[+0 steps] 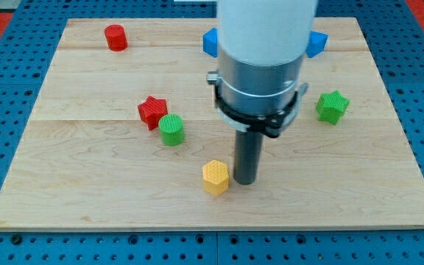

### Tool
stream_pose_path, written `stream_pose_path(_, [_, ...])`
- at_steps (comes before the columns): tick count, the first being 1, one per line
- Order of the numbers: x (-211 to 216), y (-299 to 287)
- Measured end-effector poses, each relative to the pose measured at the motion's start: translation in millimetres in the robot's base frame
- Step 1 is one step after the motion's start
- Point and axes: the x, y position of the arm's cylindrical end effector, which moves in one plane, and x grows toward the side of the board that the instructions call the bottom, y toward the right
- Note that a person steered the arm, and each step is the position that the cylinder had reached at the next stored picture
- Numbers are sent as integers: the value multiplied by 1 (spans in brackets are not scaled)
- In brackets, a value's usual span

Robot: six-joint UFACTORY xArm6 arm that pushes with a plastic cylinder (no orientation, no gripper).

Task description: Move the red star towards the bottom right

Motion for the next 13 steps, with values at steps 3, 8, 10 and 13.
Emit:
stream_pose_path(3, [-33,-23])
stream_pose_path(8, [-145,-167])
stream_pose_path(10, [-148,-153])
stream_pose_path(13, [-128,-88])
